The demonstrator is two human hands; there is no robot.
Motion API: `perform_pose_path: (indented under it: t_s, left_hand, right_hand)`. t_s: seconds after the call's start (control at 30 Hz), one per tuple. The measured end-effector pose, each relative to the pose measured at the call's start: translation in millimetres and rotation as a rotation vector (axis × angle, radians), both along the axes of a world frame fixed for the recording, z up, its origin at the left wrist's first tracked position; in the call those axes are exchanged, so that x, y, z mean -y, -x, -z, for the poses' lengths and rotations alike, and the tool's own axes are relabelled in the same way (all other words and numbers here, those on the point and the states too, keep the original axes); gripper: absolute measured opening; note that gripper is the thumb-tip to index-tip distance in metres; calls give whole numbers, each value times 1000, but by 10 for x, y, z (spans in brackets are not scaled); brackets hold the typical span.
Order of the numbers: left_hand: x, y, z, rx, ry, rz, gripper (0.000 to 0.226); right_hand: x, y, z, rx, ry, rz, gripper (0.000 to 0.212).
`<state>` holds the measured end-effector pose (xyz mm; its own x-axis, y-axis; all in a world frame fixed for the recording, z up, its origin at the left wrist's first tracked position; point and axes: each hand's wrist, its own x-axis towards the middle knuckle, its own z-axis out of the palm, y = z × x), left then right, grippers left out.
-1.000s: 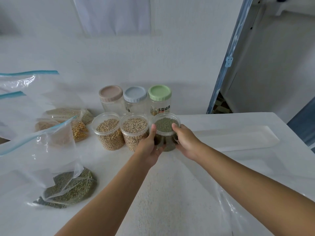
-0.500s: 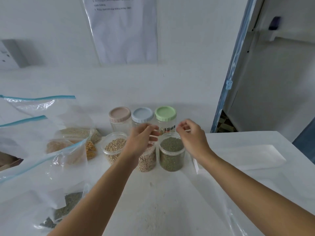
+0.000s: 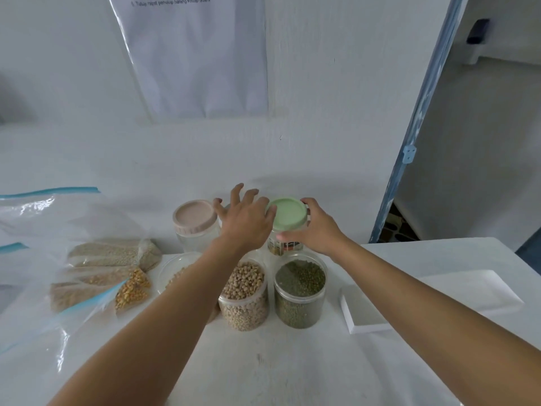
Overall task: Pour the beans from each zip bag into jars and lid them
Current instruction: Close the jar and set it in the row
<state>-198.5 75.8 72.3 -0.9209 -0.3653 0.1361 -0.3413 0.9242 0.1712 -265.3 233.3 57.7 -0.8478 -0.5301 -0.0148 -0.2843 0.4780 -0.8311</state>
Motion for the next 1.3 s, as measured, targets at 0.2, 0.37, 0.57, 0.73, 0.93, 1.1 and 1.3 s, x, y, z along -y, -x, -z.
perform_pose_path:
  t_s: [0.2,0.37,0.57,0.73,0.93,1.1,1.3]
  left_hand:
    - [-43,-149,-147,-150,-187,15,40]
    - [-150,-405,-467,-404,-458,61,40]
    - [-419,-1034,-829,-676,-935,219,26]
    - [-624,-1691,-854,-699,-1065,294,36]
    - [-643,-2190,-156,-547,-1213,147,42]
    - [-646,-2493,394,-445,-1245,91,40]
    - [-606,-2588,730,-252,-1226,140,81]
  right_hand:
    - [-145,-69,20,-251,113,-13,89]
    - [-254,-274,-233,-415,299,24,93]
    - [-389,-890,-634,-441,534,-3,91]
    - [-528,-1370,-755,-380,554,-116,83]
    - [-608,-1698,-272,-96,413,-242,79]
    - [-695,-1841,247,9,298,-302,84]
    - [-730,-1830,382,53,256,-368,83]
